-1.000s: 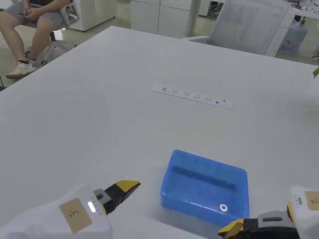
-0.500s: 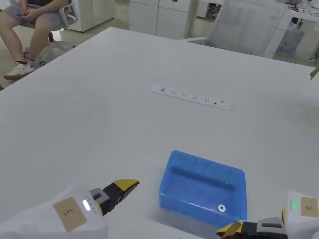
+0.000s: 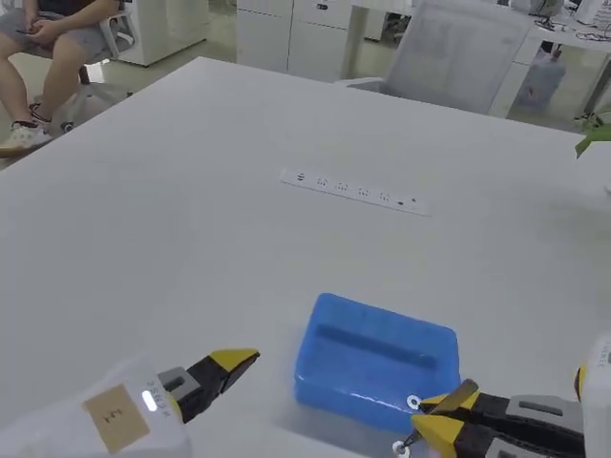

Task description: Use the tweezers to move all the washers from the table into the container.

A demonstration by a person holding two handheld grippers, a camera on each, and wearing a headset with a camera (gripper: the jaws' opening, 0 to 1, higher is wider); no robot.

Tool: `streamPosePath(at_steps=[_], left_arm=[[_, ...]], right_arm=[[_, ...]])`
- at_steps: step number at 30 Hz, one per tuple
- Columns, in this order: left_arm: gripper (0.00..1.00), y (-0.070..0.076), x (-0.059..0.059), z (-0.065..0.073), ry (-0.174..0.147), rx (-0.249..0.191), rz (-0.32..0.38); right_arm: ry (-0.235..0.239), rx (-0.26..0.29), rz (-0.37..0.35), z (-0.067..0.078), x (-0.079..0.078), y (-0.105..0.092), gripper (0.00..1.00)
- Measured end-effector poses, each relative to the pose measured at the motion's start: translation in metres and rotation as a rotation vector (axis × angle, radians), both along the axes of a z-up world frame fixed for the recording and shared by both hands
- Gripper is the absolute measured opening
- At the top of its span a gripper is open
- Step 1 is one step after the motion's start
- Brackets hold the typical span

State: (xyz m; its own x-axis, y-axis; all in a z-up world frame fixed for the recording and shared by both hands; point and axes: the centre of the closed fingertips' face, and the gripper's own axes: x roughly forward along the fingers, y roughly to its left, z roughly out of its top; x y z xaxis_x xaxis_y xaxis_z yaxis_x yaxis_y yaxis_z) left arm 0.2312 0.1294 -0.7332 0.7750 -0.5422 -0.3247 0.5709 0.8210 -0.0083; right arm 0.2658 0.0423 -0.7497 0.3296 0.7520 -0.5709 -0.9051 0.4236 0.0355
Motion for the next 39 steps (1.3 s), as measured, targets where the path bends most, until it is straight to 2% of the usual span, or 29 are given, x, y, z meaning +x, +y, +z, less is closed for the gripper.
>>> streamPosePath(at_steps=[6, 13, 17, 28, 34, 39], left_arm=[[0.62, -0.003, -0.001, 0.001, 0.001, -0.008, -0.017], [0.62, -0.004, -0.002, 0.002, -0.003, -0.012, -0.021], [0.62, -0.002, -0.001, 0.002, -0.004, -0.015, -0.014], [0.62, 0.002, 0.001, 0.004, -0.006, -0.026, 0.005], [0.62, 0.002, 0.002, 0.004, -0.006, -0.026, 0.011], [0.61, 0.004, 0.002, 0.004, -0.003, -0.030, 0.016]], right_arm=[[-0.026, 0.021, -0.035, 0.013, 0.011, 0.003, 0.03], [-0.029, 0.056, -0.108, 0.023, 0.033, 0.004, 0.03], [-0.032, 0.063, -0.126, 0.027, 0.042, 0.005, 0.03], [-0.048, 0.059, -0.146, 0.030, 0.060, 0.006, 0.03], [-0.045, 0.044, -0.149, 0.025, 0.068, 0.004, 0.03], [-0.025, 0.052, -0.159, 0.019, 0.074, 0.003, 0.03]])
